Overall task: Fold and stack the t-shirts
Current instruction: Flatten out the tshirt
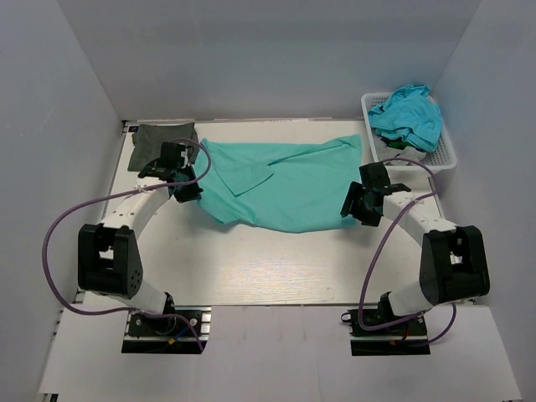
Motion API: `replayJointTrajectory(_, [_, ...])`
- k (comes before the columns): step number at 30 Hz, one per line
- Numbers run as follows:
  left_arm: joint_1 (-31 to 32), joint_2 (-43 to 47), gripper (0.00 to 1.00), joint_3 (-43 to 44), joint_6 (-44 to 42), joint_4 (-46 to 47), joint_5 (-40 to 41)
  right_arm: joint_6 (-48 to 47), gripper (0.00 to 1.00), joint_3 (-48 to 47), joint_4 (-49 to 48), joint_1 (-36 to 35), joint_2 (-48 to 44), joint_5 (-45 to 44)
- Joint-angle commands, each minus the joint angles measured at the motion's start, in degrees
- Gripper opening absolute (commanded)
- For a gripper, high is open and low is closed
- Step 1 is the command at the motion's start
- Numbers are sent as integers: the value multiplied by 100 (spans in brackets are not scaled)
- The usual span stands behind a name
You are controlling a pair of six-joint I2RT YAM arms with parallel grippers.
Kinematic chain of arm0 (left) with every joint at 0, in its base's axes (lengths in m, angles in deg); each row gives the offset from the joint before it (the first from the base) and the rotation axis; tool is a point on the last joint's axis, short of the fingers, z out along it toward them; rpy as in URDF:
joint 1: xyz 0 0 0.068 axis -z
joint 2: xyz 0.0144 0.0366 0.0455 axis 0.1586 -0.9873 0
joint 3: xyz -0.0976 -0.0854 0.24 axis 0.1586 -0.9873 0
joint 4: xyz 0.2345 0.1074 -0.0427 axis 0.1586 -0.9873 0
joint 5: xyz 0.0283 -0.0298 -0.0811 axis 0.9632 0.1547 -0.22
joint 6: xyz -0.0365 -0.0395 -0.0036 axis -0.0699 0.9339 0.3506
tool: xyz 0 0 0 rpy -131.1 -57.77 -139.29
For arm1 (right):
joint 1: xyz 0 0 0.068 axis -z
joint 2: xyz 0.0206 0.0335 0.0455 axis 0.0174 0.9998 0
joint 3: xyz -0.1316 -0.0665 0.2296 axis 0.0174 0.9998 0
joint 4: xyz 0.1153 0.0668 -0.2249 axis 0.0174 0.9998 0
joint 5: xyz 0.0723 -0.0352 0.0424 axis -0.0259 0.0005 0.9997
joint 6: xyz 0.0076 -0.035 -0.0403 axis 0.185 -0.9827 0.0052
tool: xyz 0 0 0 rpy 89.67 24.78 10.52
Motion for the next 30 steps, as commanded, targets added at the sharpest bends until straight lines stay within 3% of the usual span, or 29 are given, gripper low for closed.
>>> replayJointTrajectory(1, [17,528,0,179,270,-493,-55,96,70,-8,-248,-8,177,225])
replayJointTrajectory(8, [17,1028,0,-225,270,-564,-206,227,70,-87,-398,1,379,243])
replayJointTrajectory(20, [17,1029,0,-866,578,-608,-223,192,68,-202,-372,1,625,138])
replayJointTrajectory(23, [17,1029,0,-919,630,-547,-223,218,61,-114,-398,10,731,103])
replayJointTrajectory(25, [17,1029,0,-980,630,-494,-171,236,46,-9,-389,27,722,33])
replayJointTrajectory(27, [17,1029,0,-981,692,-493,-110,245,18,71,-267,19,635,-90])
replayJointTrajectory(30, [17,1029,0,-981,745,-546,-56,166,15,448,-30,1,21,-266])
